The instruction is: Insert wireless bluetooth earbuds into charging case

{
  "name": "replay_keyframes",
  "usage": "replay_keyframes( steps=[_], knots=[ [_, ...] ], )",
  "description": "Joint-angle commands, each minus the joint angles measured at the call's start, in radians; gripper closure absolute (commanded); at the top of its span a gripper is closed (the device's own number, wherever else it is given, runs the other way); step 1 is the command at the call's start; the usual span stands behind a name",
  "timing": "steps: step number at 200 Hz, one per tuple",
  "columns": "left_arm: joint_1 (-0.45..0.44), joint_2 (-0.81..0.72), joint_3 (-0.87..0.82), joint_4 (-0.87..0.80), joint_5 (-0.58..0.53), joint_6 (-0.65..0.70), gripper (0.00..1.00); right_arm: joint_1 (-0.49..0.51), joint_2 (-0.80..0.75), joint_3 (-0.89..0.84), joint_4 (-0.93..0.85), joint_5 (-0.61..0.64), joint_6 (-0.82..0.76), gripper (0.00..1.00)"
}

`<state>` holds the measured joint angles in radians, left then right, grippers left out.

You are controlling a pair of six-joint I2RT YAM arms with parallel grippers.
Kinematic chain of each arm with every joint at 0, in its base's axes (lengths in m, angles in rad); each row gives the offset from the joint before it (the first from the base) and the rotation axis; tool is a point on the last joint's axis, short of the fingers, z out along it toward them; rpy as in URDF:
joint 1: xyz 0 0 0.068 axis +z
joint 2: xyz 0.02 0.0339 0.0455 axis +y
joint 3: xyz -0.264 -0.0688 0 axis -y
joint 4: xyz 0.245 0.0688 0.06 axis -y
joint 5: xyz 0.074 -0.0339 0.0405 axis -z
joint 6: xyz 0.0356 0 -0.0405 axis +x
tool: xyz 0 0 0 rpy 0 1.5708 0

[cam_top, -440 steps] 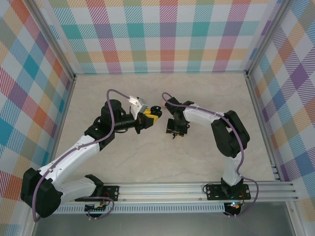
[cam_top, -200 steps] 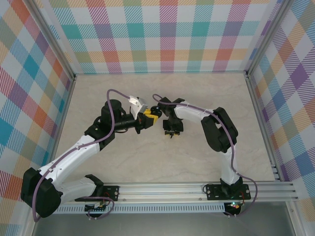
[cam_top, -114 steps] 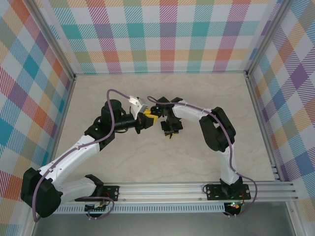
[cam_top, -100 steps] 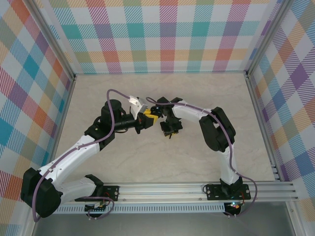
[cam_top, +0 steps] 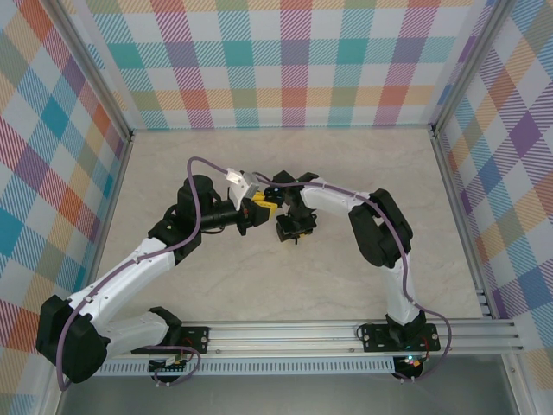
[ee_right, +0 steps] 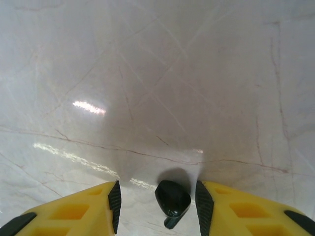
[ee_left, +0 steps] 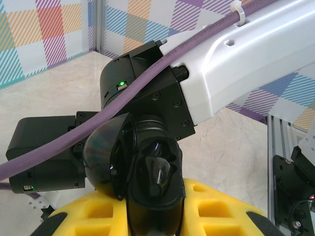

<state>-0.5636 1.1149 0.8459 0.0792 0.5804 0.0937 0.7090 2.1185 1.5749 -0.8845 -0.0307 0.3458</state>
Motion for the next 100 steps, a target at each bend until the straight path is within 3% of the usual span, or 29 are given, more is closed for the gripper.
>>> replay_keyframes(
  steps=[1,42,100],
  knots=[
    [-0.015,-0.023,0.003,0.004,-0.01,0.003,0.81,0.006,-0.015,0.01,-0.018,0.023,0.196,0.54],
    [-0.015,-0.014,0.008,0.007,-0.004,0.003,0.81,0.016,-0.044,-0.036,0.006,0.057,0.362,0.55],
    [-0.015,-0.013,0.005,0.008,-0.001,0.003,0.81,0.03,-0.019,-0.021,-0.016,0.086,0.404,0.6]
  ],
)
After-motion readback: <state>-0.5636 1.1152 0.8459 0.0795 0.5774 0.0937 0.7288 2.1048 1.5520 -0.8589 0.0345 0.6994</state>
